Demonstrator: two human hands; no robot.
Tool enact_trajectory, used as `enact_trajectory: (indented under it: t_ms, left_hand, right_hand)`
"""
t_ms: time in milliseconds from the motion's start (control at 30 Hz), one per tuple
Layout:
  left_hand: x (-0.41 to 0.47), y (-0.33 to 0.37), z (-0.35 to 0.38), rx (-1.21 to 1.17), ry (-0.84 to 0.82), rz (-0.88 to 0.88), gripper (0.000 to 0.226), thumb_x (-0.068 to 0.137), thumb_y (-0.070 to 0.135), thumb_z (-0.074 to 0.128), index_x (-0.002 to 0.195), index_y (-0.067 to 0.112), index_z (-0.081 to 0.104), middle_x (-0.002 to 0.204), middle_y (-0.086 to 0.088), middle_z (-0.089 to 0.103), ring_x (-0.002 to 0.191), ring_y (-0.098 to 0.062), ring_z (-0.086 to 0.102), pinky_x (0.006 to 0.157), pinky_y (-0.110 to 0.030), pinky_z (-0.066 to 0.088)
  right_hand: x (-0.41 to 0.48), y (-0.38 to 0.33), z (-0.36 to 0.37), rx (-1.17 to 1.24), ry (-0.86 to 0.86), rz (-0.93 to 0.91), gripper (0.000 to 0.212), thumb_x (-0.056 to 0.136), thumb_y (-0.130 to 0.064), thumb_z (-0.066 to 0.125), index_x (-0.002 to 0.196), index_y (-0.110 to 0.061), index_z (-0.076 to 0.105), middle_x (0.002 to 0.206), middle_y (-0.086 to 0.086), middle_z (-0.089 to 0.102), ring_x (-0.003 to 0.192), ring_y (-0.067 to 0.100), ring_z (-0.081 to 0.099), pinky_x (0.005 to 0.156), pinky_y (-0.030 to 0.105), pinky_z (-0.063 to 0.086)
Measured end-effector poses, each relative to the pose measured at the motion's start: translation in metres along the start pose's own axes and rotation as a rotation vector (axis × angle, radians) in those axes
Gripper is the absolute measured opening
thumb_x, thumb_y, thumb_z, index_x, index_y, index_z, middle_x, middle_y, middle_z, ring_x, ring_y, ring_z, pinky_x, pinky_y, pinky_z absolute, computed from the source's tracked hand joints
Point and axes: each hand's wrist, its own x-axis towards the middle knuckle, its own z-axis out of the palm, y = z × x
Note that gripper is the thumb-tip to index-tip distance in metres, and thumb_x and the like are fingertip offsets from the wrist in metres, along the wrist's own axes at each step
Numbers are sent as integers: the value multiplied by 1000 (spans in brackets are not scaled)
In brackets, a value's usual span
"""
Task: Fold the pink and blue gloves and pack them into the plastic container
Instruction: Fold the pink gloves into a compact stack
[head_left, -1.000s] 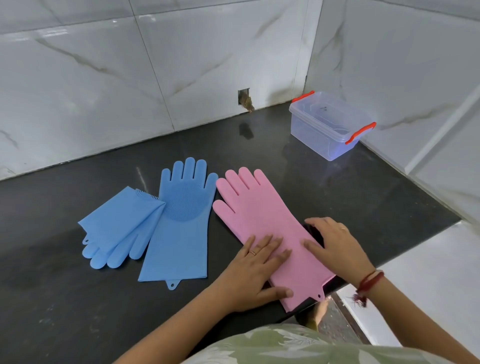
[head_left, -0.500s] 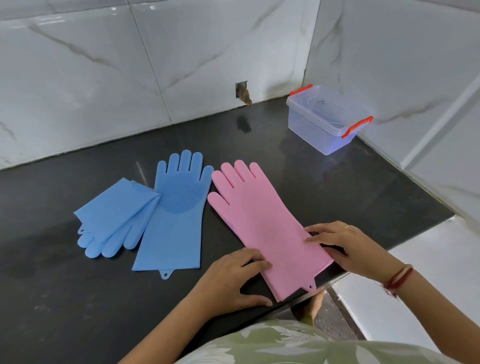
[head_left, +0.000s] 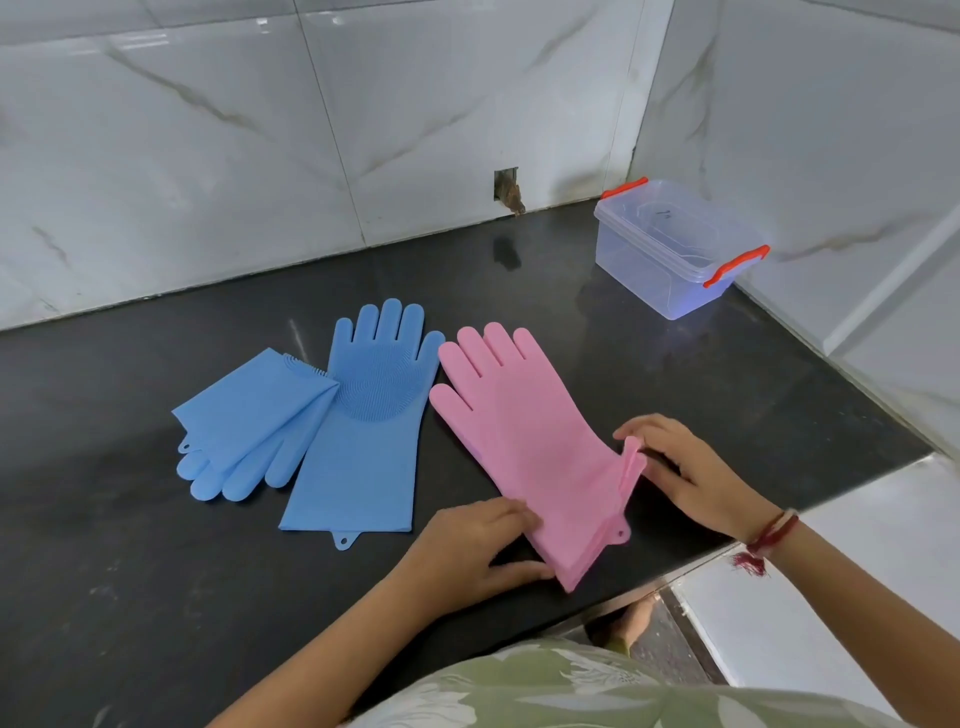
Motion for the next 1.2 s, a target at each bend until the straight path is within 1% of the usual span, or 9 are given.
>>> enact_trajectory:
  t_ms: [100, 200, 333, 500, 633, 767, 967, 1067, 1200]
  left_hand:
    - [3, -5, -6, -301, -10, -291, 69, 76, 74, 50, 125, 27, 59, 113, 14, 67, 103, 0, 61, 89, -19, 51]
    - [12, -12, -10, -599, 20, -470, 69, 64, 73, 66, 124, 43, 52, 93, 25, 67, 93, 5, 63, 83, -15, 53]
    - [20, -18, -8, -621, 17, -558, 78, 47, 71, 77, 116, 62, 41, 87, 24, 63, 83, 4, 64, 73, -14, 55]
    - [26, -20, -7, -558, 2, -669, 95, 44, 68, 80, 125, 41, 39, 101, 21, 59, 81, 5, 63, 70, -17, 57]
    - [29, -17, 0, -384, 82, -657, 66, 60, 59, 72, 116, 36, 45, 87, 26, 56, 78, 11, 58, 61, -9, 48]
    - [32, -15, 10, -220, 203, -606, 46, 74, 59, 60, 112, 34, 51, 85, 22, 58, 72, 4, 56, 61, -16, 49]
    - [41, -25, 5, -564, 251, -872, 40, 91, 46, 52, 77, 11, 65, 64, -1, 69, 55, -10, 65, 64, -38, 58]
    - [45, -26, -2, -743, 199, -951, 41, 94, 42, 50, 76, 9, 68, 70, -5, 73, 59, -12, 68, 61, -29, 58]
    - [47, -26, -15, -1067, 100, -1067, 34, 93, 38, 54, 78, 12, 70, 72, -2, 74, 61, -5, 69, 54, -15, 51]
  right_hand:
    - [25, -13, -3, 93, 103, -7, 20, 91, -7, 45, 103, -8, 62, 105, 0, 58, 99, 15, 56, 90, 26, 44]
    - [54, -26, -1, 123, 87, 6, 14, 93, -4, 45, 92, -10, 57, 88, 6, 61, 79, 21, 58, 74, 35, 49]
    - [79, -32, 20, 176, 82, 163, 16, 98, -17, 40, 85, -11, 48, 75, 8, 60, 65, 25, 54, 62, 40, 45]
    - [93, -29, 42, -107, 122, 409, 25, 96, -26, 35, 75, -15, 42, 62, 1, 51, 53, 19, 44, 47, 29, 31]
    - [102, -31, 47, -239, 88, 523, 21, 92, -26, 39, 77, -15, 46, 66, -2, 51, 60, 22, 48, 49, 28, 29]
    - [106, -35, 46, -142, 119, 611, 27, 86, -28, 36, 63, -16, 39, 61, -2, 46, 57, 19, 43, 50, 27, 29]
    - [92, -30, 46, -60, 218, 548, 32, 90, -33, 33, 61, -17, 32, 56, -4, 38, 52, 15, 35, 49, 28, 26]
    - [87, -30, 46, -76, 215, 519, 46, 93, -50, 33, 60, -18, 28, 54, -5, 34, 49, 15, 33, 49, 29, 25]
    - [82, -30, 46, -80, 202, 475, 47, 93, -44, 40, 57, -18, 25, 53, -3, 30, 50, 15, 29, 48, 28, 22]
